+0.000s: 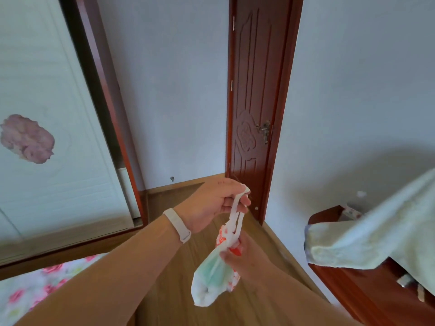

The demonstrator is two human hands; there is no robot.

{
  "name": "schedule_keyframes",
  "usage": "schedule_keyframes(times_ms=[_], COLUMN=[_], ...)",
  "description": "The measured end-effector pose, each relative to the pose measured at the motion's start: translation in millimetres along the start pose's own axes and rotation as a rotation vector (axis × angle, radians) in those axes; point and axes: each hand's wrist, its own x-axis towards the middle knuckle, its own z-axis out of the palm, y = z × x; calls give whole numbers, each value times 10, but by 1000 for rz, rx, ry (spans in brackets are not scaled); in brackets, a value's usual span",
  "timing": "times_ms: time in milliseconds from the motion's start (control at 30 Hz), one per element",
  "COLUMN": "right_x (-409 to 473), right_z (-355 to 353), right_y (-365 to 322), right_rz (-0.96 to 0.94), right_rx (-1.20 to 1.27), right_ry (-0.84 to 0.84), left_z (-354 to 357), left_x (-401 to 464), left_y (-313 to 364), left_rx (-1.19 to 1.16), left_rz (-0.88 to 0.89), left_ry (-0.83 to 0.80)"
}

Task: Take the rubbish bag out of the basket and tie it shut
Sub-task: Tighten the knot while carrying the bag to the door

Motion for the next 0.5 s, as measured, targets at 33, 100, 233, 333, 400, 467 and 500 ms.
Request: schedule_keyframes(times_ms=[33,100,233,333,400,467,500], right_x=[155,449,931,1297,1562,1867,2039], right_z=[21,60,53,-50,-123,-211,-270], right_y=[-20,-58,-73,-39,26,122,164], right_rz=[-9,-15,2,23,46,62,75], right_rx=[0,14,47,56,59,59,60], right_ry=[10,38,104,79,48,21,9], left_z=[-109,-316,-677,-920,-1067,-1188,-1245], left_x=[93,295,765,1169,1463,1810,1994], left_y=[10,24,8,-85,-172,-264,-301], left_rx=[-3,-15,-73,-85,-86,-90,-87], left_rz=[-1,4,7,0,-19,-47,-63], left_ry=[1,6,28,52,63,69,74])
